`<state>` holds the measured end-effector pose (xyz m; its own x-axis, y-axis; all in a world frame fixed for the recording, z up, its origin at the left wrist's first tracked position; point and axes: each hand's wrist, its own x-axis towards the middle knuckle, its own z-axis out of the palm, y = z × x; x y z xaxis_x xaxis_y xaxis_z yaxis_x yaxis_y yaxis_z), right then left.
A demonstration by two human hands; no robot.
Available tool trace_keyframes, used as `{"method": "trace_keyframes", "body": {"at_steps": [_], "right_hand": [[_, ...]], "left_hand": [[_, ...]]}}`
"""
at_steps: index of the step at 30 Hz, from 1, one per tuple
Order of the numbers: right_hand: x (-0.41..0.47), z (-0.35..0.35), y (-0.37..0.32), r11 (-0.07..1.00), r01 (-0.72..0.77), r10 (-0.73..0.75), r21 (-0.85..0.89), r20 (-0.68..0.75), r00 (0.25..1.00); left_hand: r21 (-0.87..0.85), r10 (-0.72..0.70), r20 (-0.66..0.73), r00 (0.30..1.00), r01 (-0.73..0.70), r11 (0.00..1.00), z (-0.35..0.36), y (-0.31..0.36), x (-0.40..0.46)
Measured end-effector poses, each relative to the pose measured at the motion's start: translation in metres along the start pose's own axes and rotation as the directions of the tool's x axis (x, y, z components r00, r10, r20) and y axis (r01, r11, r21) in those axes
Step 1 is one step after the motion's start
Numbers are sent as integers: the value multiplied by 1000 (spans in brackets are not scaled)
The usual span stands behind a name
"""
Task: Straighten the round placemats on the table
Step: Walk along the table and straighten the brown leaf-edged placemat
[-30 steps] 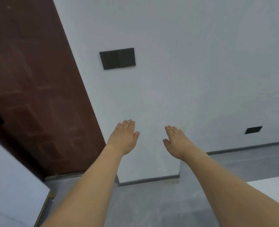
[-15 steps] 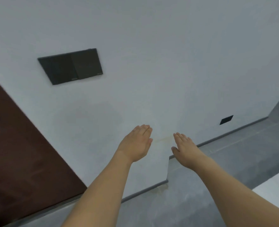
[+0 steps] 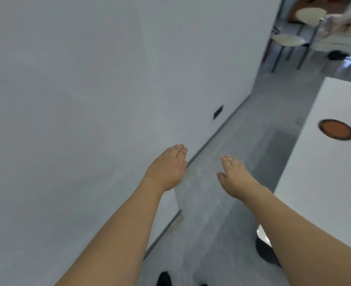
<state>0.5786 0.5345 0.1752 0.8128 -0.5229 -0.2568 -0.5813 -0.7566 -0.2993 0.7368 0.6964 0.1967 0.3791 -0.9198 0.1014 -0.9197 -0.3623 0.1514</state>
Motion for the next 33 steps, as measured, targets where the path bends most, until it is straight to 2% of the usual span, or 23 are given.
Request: {"method": "trace_keyframes", "body": {"at_steps": [6,11,18,26,33], "right_hand": [[-8,11,31,965,-246,250,87,-38,967],[-22,13,71,906,-403,411,125,-37,911],[7,6,117,872,-442,459,210,-37,888],[61,-1,147,844,-469,483,259,13,876],[121,-23,173,806,-522,540,279,17,842]], "left_hand": [[-46,183,121,976,-179,983,32,9,75],[-121,291,191,937,-272,955,55,52,125],[-106,339,251,907,-323,941,72,81,191],[-113,302,342,890,-280,953,93,71,258],[-105,354,375,857,-340,934,106,63,345]]}}
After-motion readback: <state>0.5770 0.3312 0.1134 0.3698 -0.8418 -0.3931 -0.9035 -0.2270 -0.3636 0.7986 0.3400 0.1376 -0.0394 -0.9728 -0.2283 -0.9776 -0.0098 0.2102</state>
